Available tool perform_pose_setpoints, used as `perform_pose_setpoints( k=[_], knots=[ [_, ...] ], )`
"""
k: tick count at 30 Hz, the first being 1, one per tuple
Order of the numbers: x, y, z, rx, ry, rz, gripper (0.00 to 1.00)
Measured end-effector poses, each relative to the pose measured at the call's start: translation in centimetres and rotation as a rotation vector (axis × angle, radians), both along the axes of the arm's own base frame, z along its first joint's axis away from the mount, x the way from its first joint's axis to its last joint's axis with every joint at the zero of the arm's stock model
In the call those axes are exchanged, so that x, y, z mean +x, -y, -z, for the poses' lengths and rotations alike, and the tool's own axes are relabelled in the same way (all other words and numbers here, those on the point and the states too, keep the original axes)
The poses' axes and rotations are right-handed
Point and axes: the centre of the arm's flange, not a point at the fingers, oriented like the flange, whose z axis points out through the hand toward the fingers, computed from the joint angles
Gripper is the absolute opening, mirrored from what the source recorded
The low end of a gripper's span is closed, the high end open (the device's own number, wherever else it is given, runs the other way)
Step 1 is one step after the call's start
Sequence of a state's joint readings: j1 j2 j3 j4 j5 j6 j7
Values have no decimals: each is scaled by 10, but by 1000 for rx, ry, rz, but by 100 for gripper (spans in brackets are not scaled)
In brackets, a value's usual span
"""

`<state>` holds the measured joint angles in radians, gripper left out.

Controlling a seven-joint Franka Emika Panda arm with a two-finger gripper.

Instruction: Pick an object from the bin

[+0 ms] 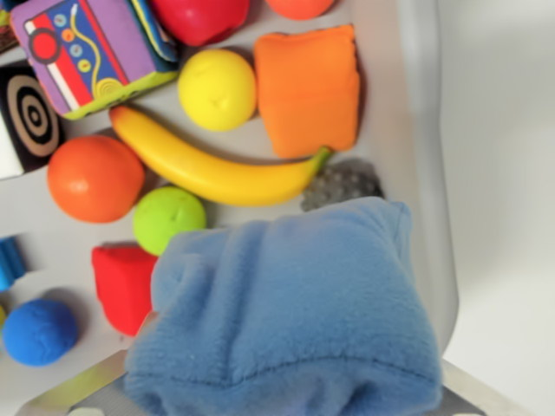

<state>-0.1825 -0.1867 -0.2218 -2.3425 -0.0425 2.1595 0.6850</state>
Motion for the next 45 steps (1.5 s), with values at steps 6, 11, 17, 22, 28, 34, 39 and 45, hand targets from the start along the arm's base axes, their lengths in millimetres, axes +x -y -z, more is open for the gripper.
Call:
perform_pose_setpoints(
  k=[6,11,17,22,28,34,39,45],
  knots=[
    [0,0,-21,1,0,0,0],
    [1,0,-38,1,1,0,0],
    [1,0,-56,1,1,0,0],
    [1,0,-66,2,0,1,0],
    [1,1,-76,2,0,1,0],
    [1,1,-80,2,0,1,0],
    [1,1,-79,2,-1,1,0],
    [1,1,-79,2,-2,1,0]
  ],
)
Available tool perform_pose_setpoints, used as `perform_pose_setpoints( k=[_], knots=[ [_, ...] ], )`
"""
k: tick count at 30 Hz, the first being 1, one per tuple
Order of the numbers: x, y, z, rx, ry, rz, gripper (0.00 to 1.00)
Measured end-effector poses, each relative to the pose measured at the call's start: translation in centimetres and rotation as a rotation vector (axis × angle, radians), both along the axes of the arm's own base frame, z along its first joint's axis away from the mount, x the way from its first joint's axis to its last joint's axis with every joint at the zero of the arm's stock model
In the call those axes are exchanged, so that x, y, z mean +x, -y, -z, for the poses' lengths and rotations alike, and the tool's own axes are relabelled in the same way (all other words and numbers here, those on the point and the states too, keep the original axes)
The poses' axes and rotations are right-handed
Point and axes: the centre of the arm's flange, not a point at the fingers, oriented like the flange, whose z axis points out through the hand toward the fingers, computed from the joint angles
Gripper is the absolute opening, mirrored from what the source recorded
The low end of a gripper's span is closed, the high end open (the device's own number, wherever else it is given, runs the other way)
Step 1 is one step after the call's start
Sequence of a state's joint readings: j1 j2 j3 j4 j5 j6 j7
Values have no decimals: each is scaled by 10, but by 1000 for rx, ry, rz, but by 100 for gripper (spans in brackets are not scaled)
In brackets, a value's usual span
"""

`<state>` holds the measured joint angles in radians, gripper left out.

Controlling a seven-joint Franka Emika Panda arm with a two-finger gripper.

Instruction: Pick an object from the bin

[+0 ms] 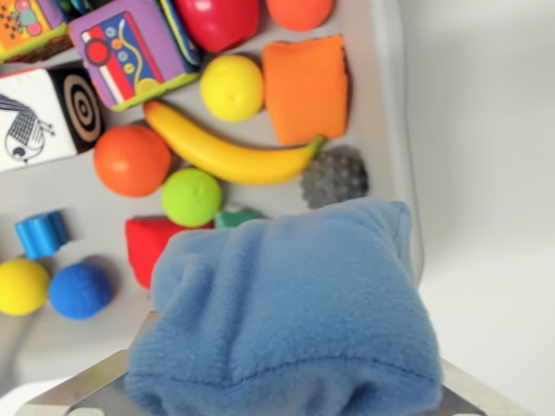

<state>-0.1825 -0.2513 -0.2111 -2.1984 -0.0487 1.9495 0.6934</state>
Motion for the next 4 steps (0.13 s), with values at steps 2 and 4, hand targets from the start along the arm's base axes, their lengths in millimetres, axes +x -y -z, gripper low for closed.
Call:
perform_pose_setpoints(
  k=[2,4],
  knots=[
    [0,0,0,0,0,0,0],
    [0,0,0,0,0,0,0]
  ],
)
